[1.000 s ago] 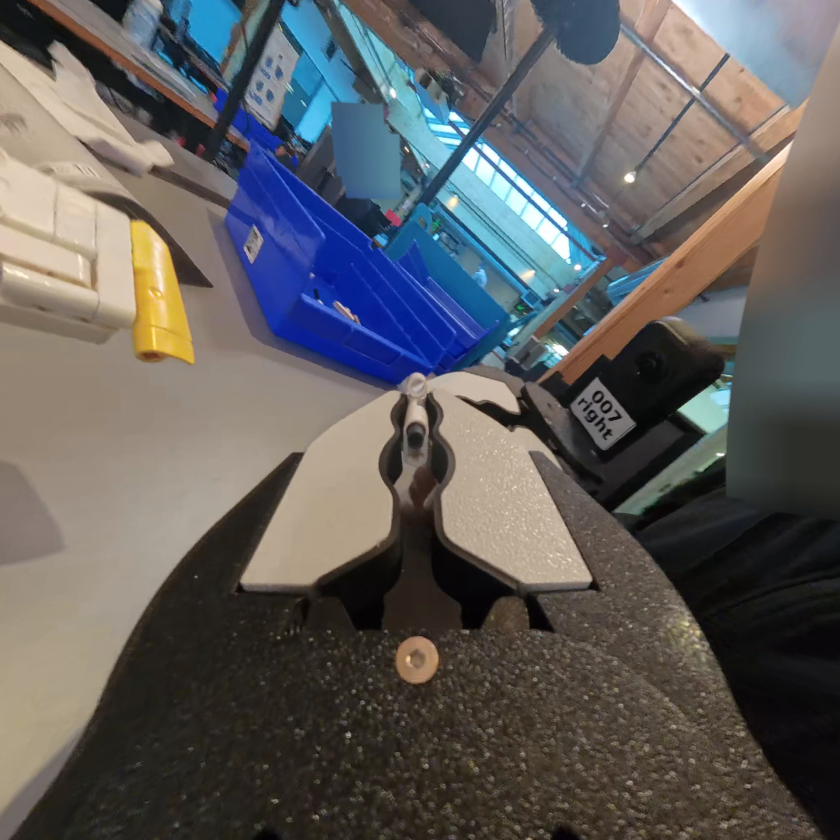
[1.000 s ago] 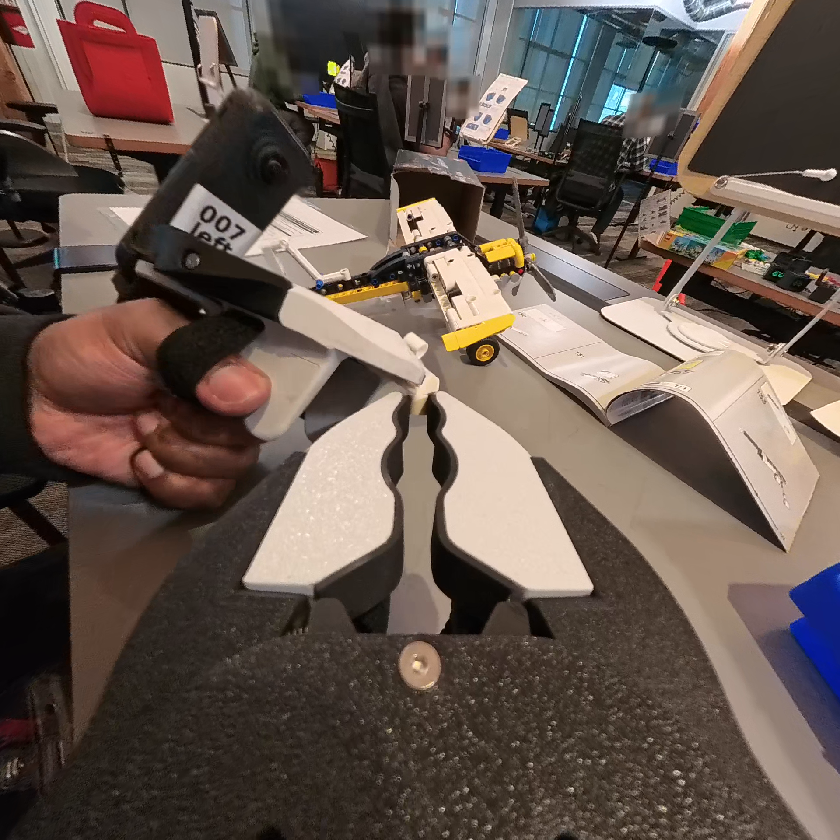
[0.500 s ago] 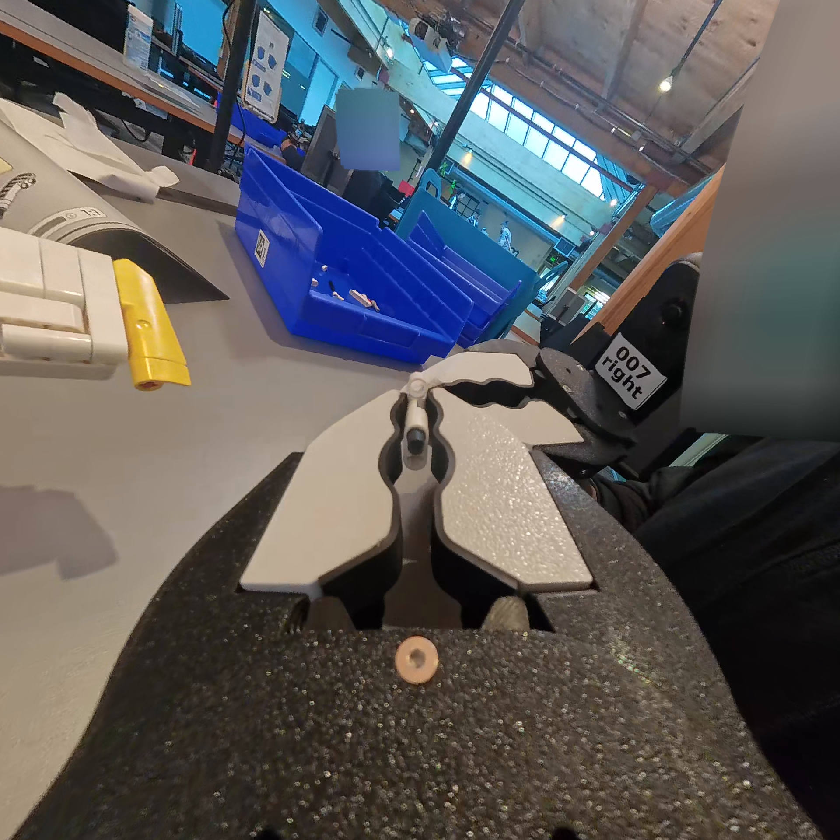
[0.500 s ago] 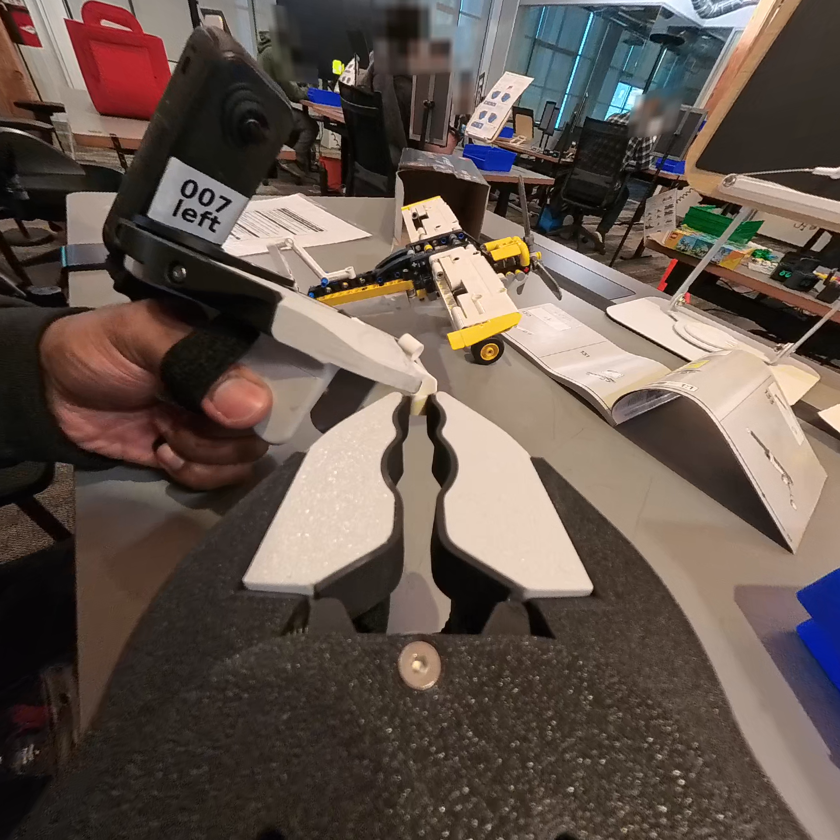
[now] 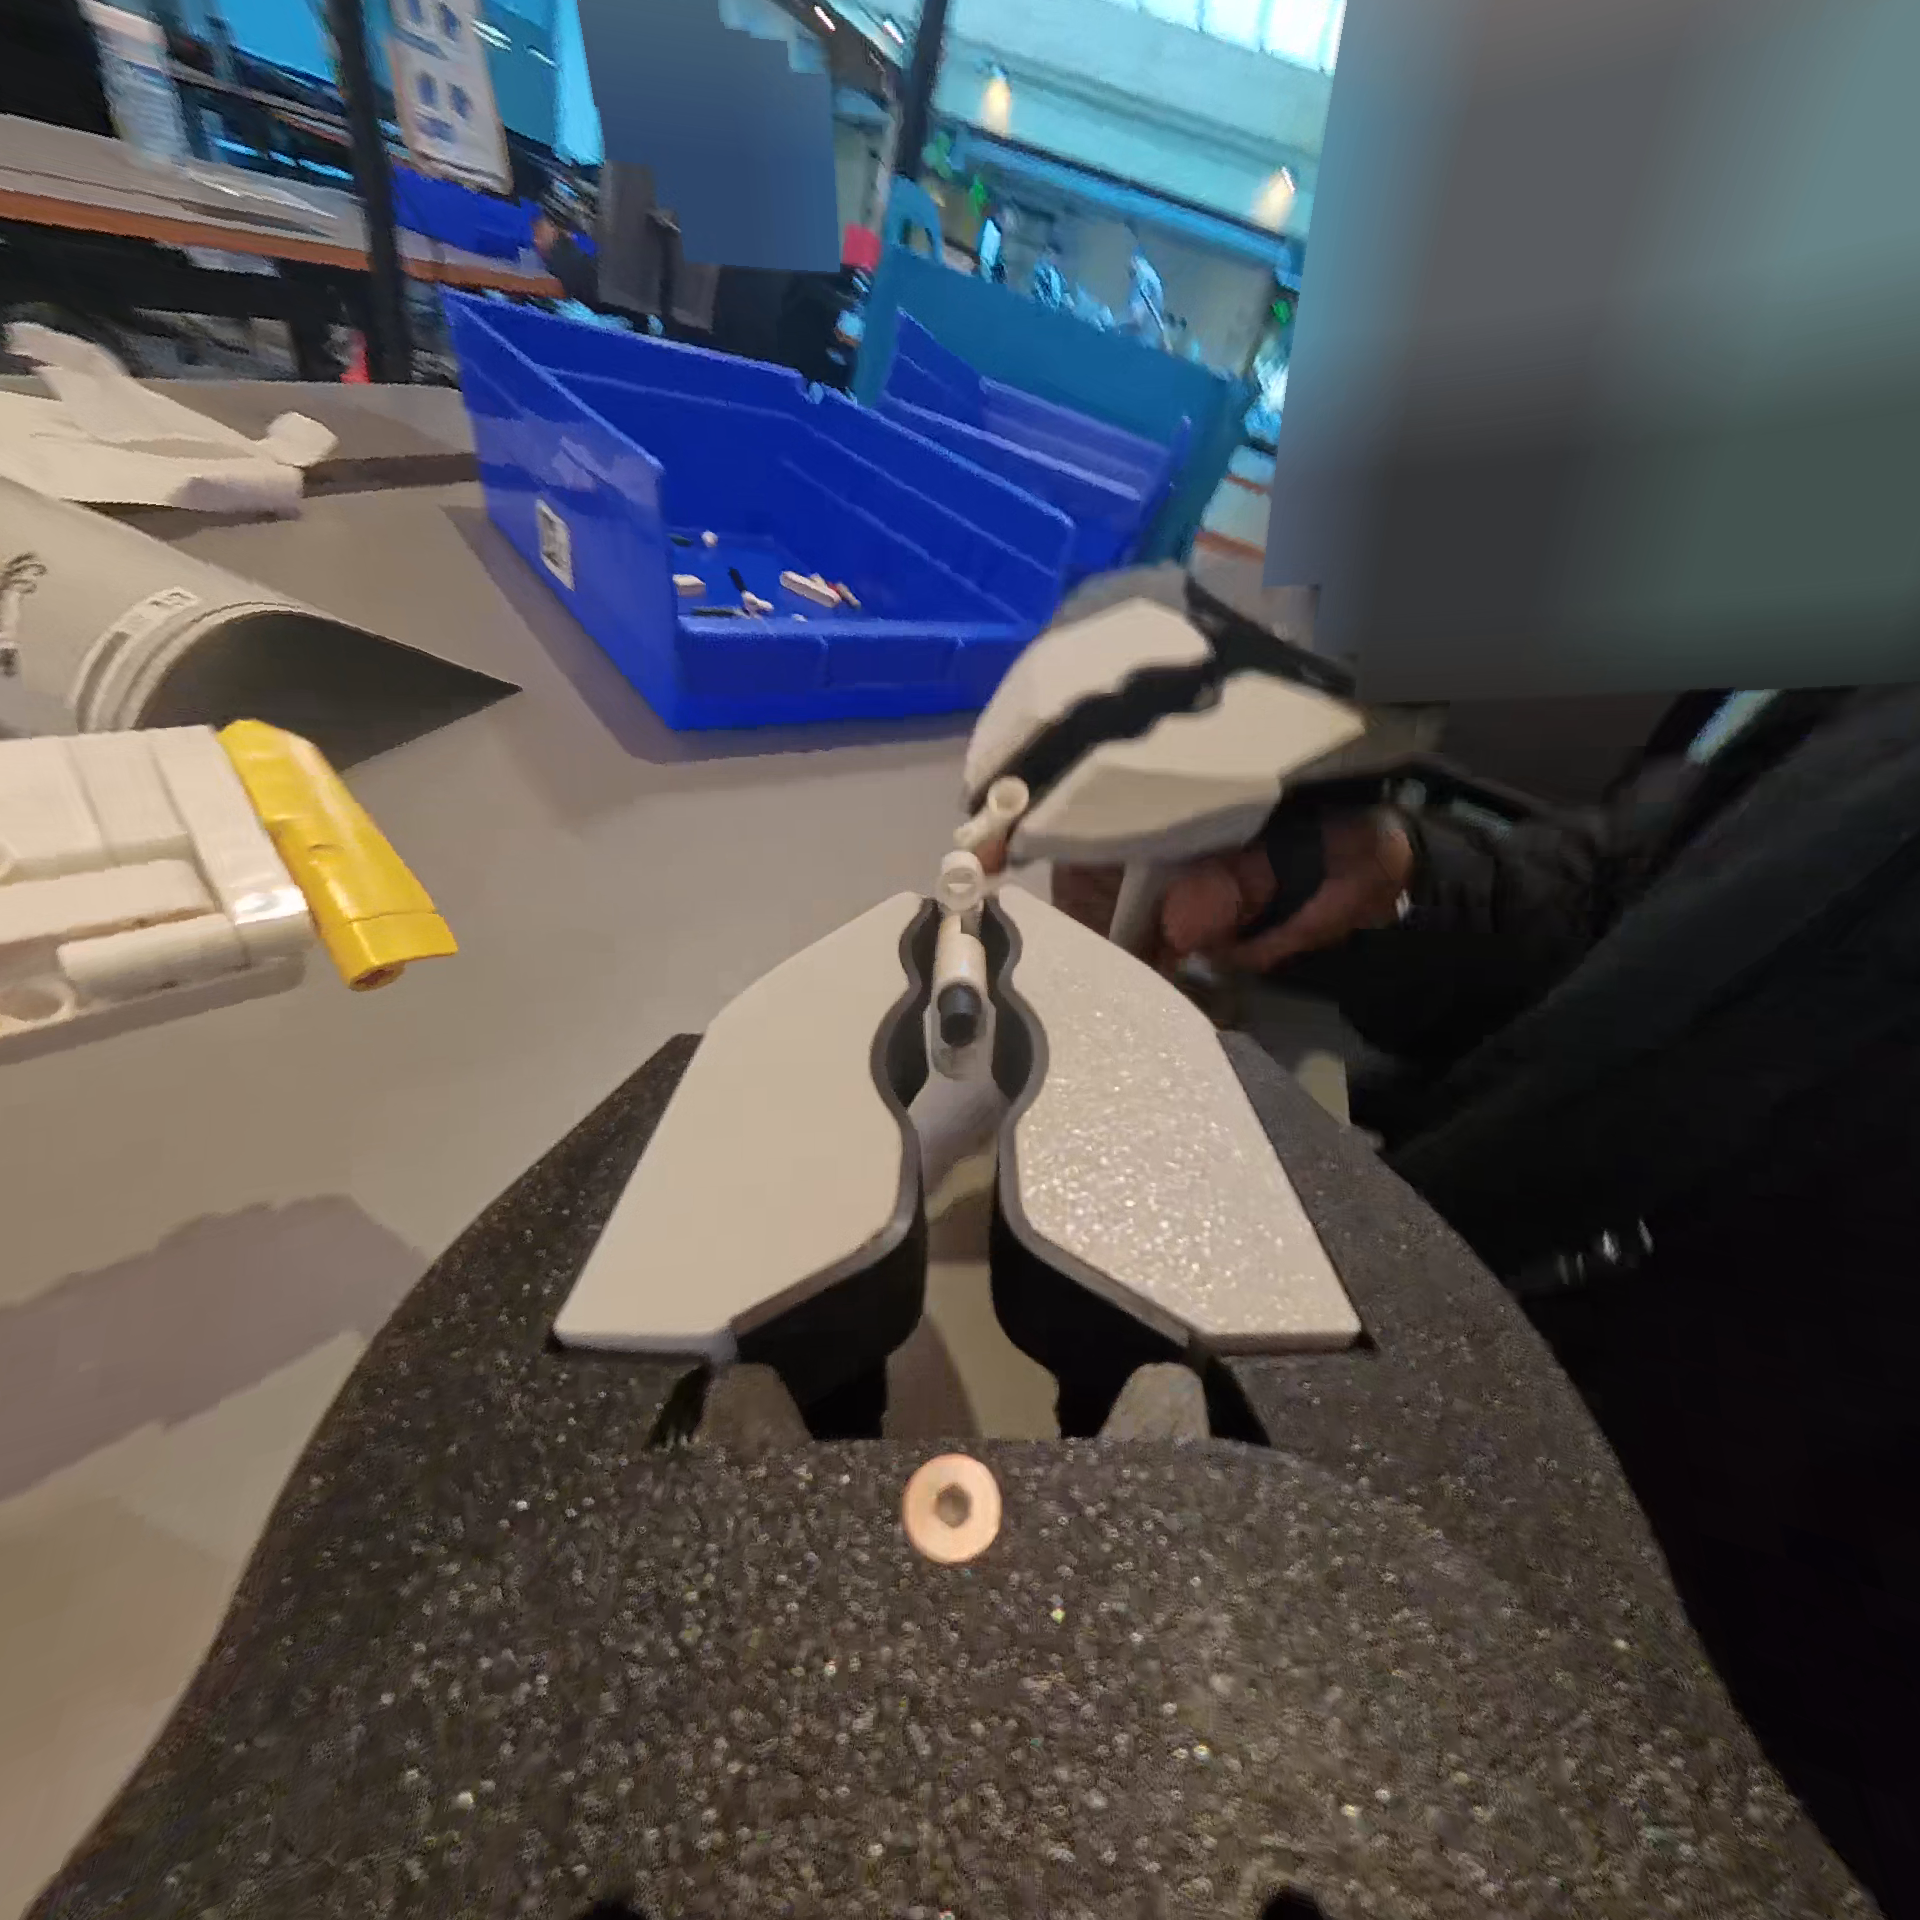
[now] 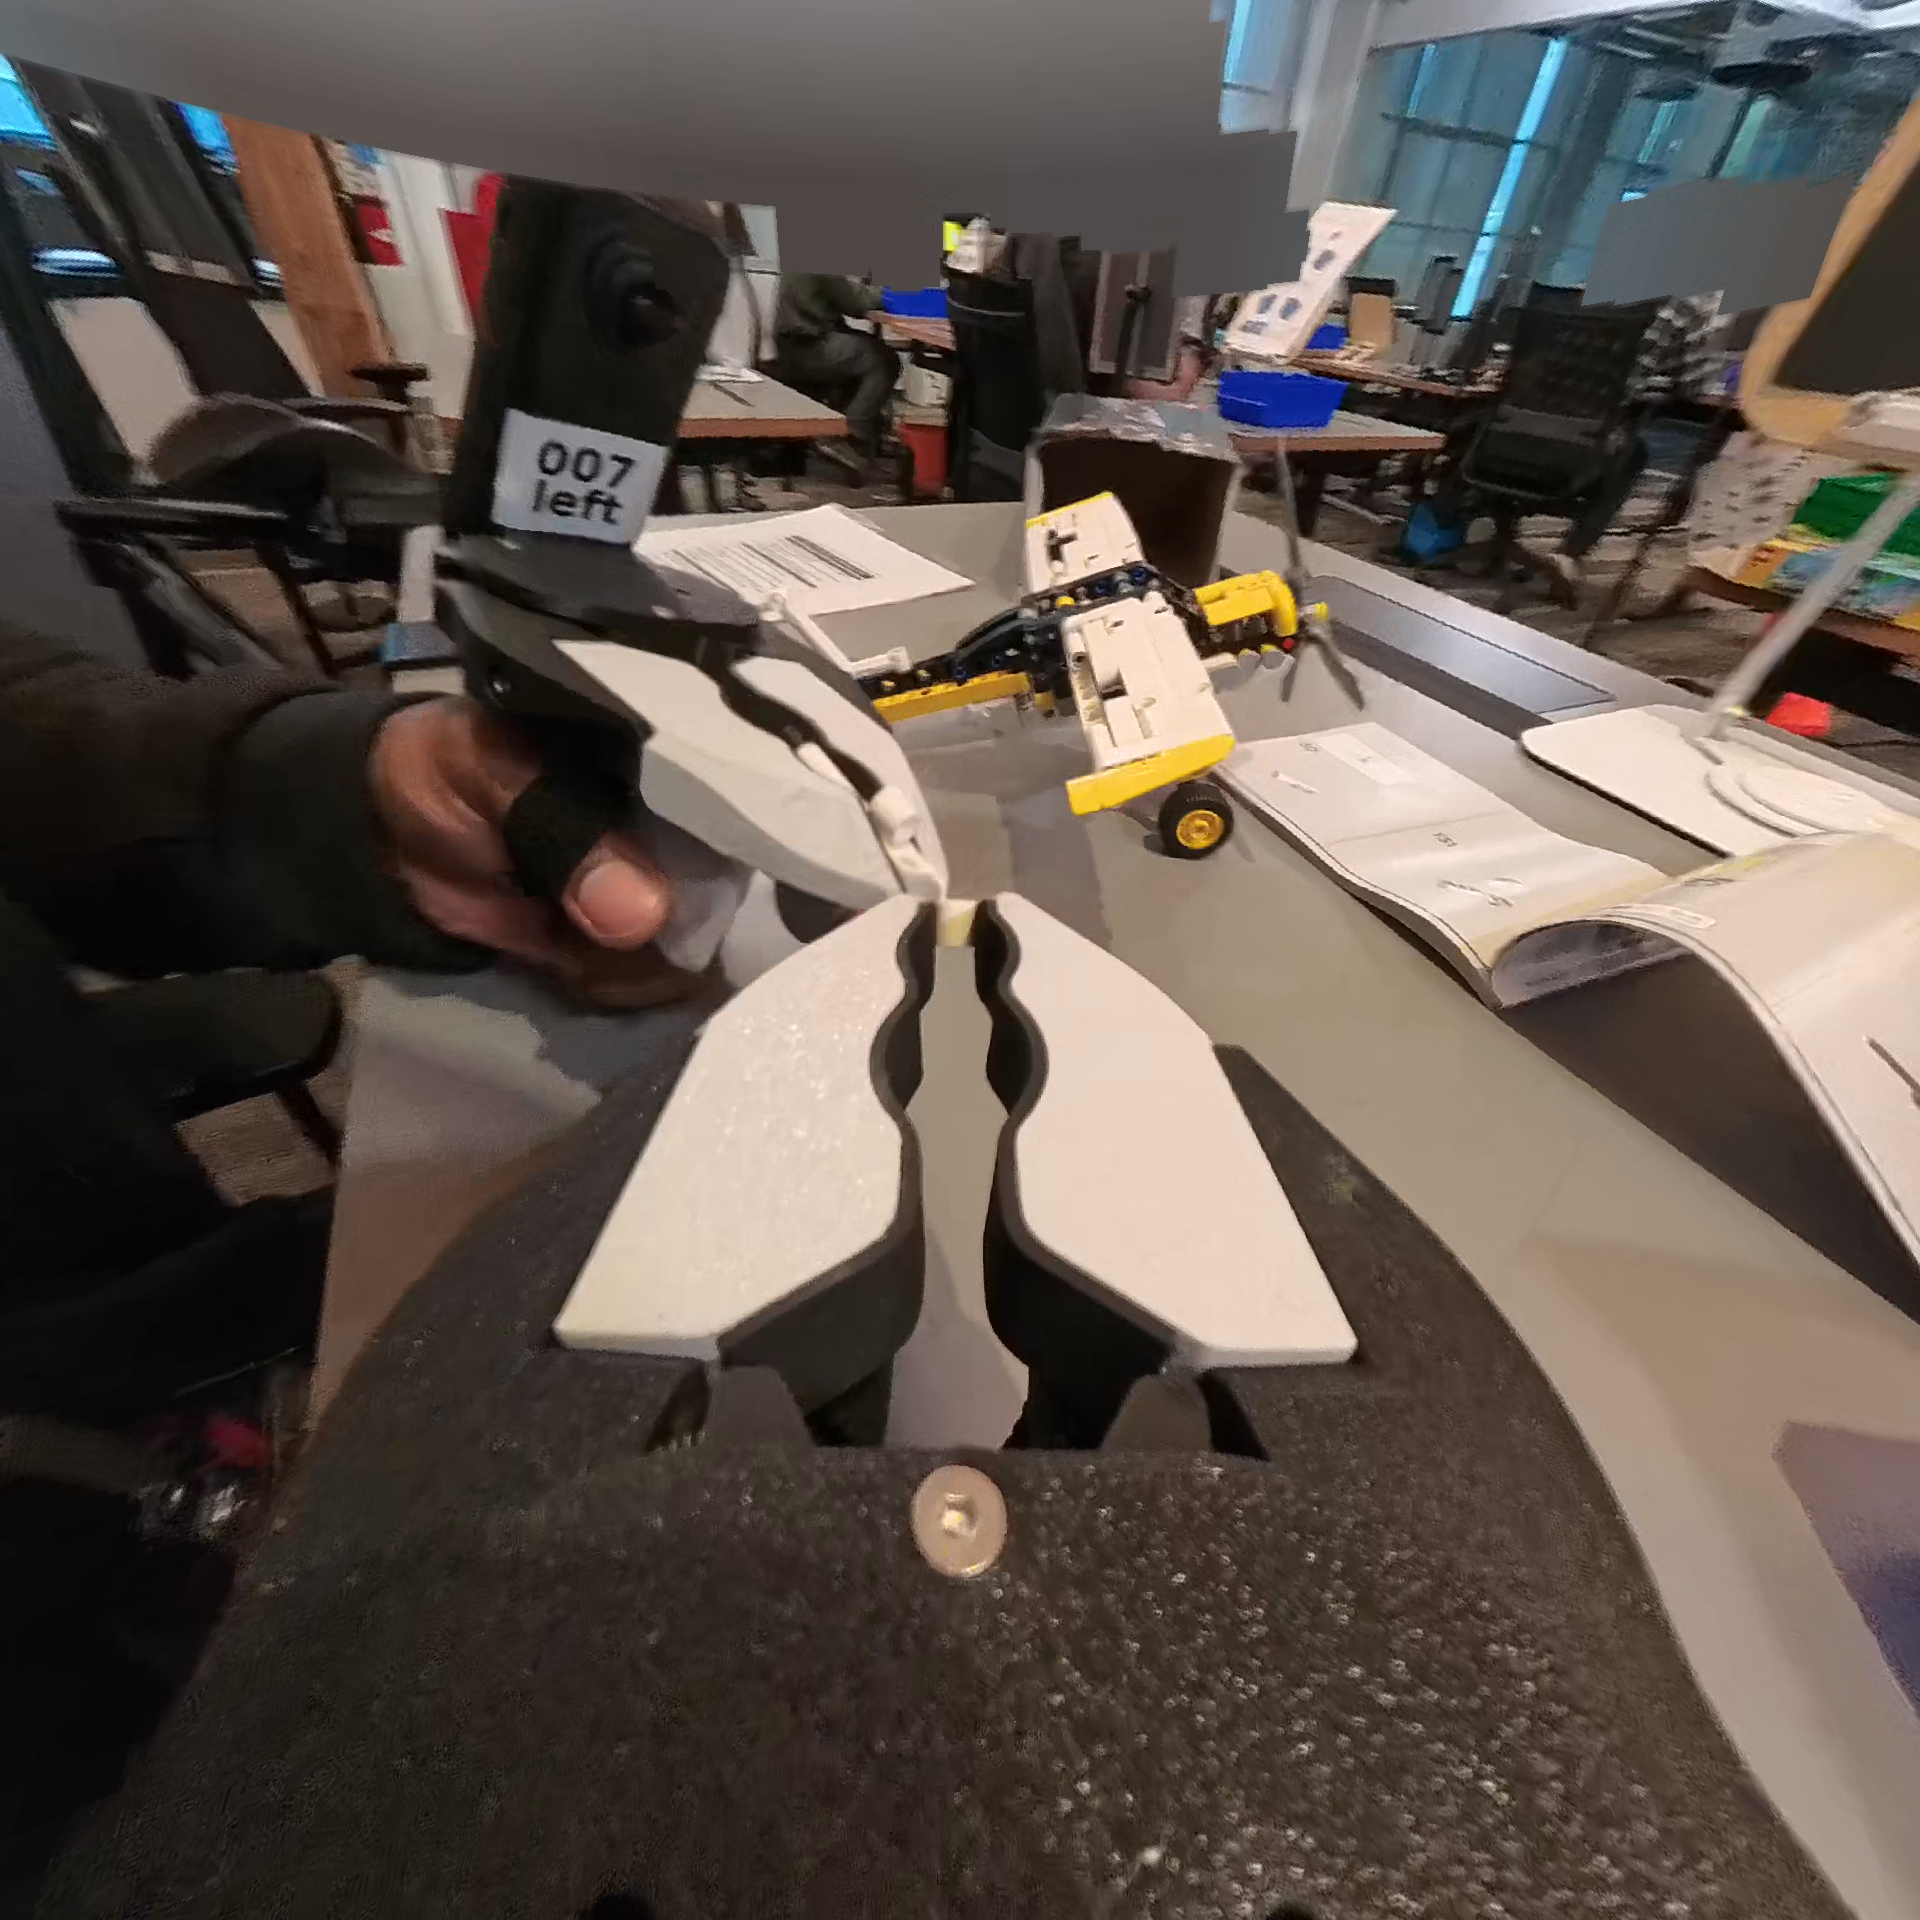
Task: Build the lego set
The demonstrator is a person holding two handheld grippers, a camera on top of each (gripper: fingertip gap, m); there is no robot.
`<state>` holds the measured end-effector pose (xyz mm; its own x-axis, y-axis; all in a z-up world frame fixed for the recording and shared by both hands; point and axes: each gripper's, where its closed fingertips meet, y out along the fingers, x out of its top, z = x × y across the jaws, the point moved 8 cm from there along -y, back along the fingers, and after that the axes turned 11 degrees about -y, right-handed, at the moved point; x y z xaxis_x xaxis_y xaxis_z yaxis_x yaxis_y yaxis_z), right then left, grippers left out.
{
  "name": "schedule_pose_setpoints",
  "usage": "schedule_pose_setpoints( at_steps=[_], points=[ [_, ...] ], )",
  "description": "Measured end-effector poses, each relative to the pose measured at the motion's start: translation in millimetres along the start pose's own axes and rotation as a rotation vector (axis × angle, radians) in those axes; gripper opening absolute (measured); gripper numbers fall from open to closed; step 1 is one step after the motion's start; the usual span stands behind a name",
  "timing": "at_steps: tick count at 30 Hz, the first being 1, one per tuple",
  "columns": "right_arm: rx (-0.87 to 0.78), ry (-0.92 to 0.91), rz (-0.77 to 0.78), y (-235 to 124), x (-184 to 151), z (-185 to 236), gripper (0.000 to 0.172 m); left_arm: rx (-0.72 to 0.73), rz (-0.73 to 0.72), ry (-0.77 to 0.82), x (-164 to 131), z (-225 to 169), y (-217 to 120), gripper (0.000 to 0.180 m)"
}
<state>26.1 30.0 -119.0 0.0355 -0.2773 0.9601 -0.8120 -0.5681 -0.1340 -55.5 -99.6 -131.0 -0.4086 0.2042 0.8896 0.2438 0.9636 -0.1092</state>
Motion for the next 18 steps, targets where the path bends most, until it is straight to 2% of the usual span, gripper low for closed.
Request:
schedule_pose_setpoints(
  at_steps=[2,7,18],
  points=[
    [0.098,0.026,-0.031,-2.8,2.8,-3.3,0.007,-0.051,0.059,0.053,-2.2,-1.4,1.6,0.008],
    [0.305,0.126,-0.039,-1.2,0.4,-8.1,0.007,-0.177,0.133,0.060,-4.0,-3.3,4.9,0.007],
    [0.543,0.202,0.051,3.6,-0.7,-6.8,0.008,-0.281,0.196,0.103,-6.5,-5.3,6.0,0.007]
  ],
)
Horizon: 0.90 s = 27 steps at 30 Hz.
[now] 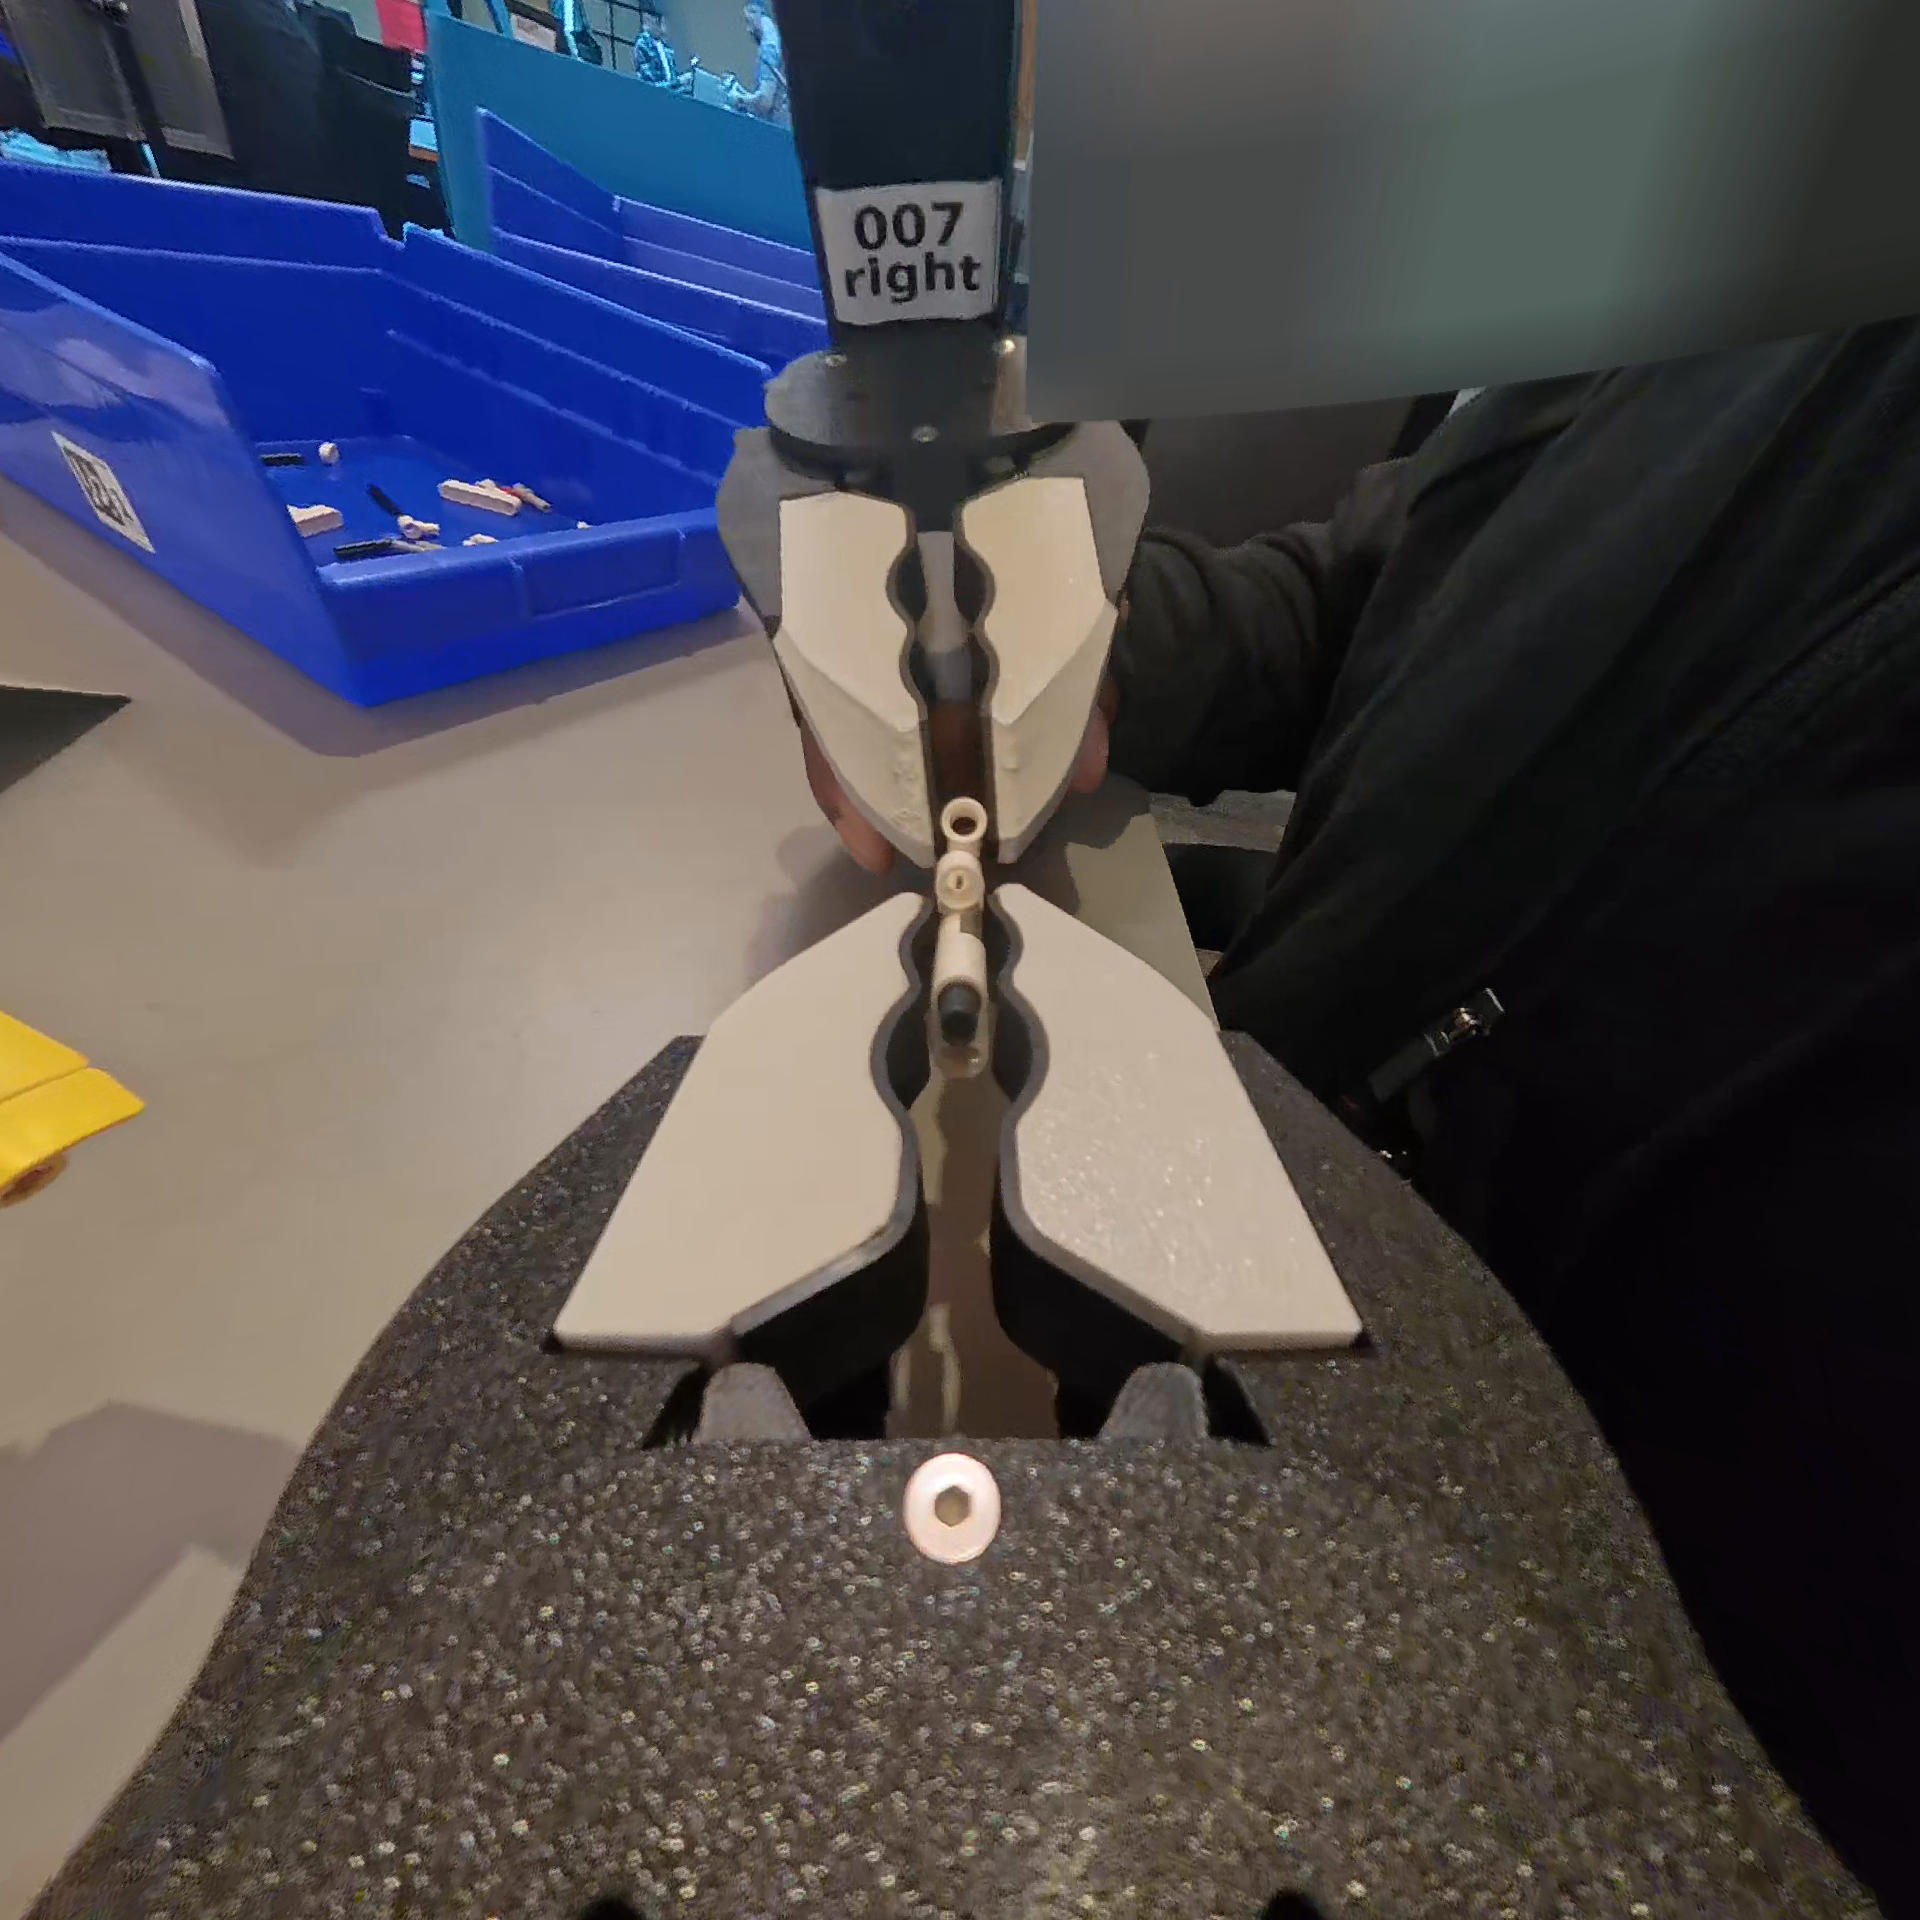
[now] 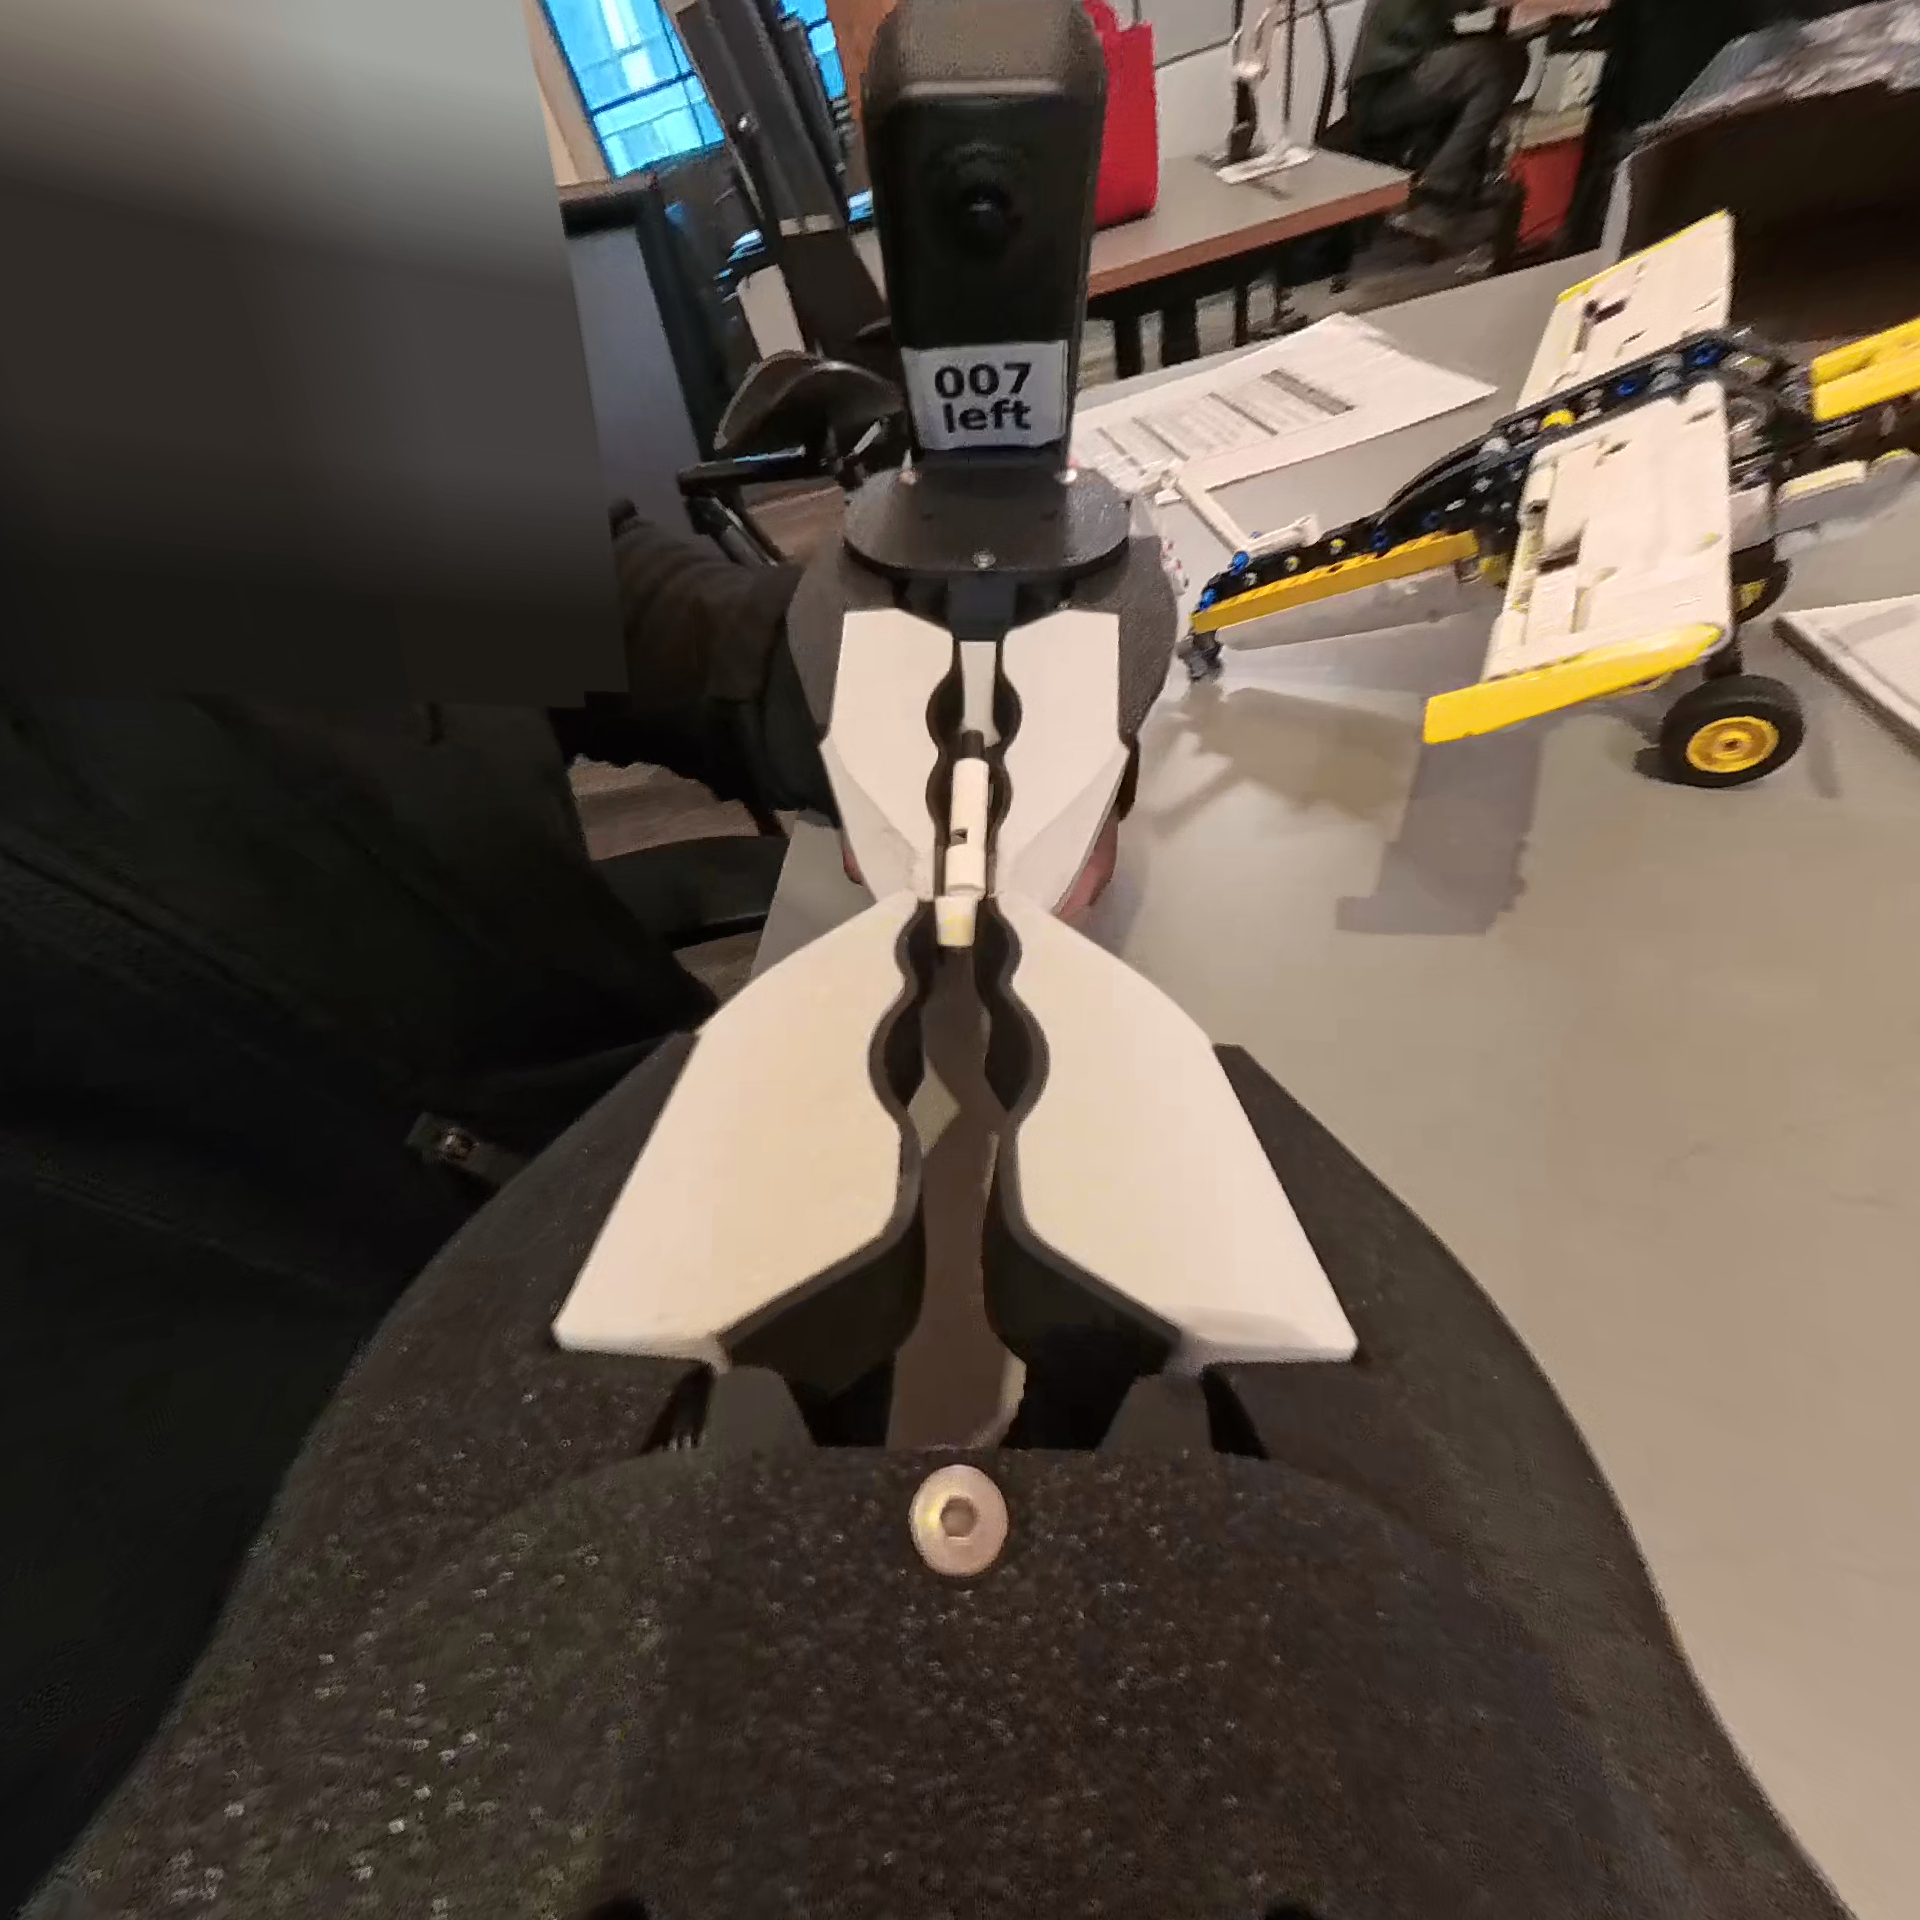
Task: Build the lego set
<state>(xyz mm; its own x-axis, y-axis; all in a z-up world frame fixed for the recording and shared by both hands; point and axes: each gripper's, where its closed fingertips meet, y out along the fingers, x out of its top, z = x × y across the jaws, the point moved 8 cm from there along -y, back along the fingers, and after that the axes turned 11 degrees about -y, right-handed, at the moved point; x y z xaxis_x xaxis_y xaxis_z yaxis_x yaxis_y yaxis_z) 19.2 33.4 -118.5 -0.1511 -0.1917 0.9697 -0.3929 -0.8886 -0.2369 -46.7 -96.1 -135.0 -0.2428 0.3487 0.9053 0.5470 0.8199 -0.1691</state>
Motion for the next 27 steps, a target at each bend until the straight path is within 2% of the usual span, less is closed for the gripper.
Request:
schedule_pose_setpoints(
  at_steps=[11,16,21,24,27],
  points=[
    [0.052,0.094,0.150,1.3,2.8,-2.3,0.007,0.004,0.058,0.055,-2.5,0.8,2.2,0.007],
    [0.120,0.029,0.225,1.1,2.8,-0.7,0.007,-0.040,0.095,0.053,-3.9,-0.4,4.8,0.007],
    [0.097,0.010,0.247,3.2,7.5,-2.1,0.007,-0.023,0.079,0.051,-3.1,1.0,3.1,0.008],
    [0.055,0.026,0.265,3.9,8.1,-1.7,0.007,0.036,0.078,0.114,-3.7,0.5,3.0,0.008],
    [-0.028,0.033,0.301,5.6,10.7,1.8,0.007,0.120,0.062,0.249,-4.9,-2.3,2.2,0.007]
  ],
)
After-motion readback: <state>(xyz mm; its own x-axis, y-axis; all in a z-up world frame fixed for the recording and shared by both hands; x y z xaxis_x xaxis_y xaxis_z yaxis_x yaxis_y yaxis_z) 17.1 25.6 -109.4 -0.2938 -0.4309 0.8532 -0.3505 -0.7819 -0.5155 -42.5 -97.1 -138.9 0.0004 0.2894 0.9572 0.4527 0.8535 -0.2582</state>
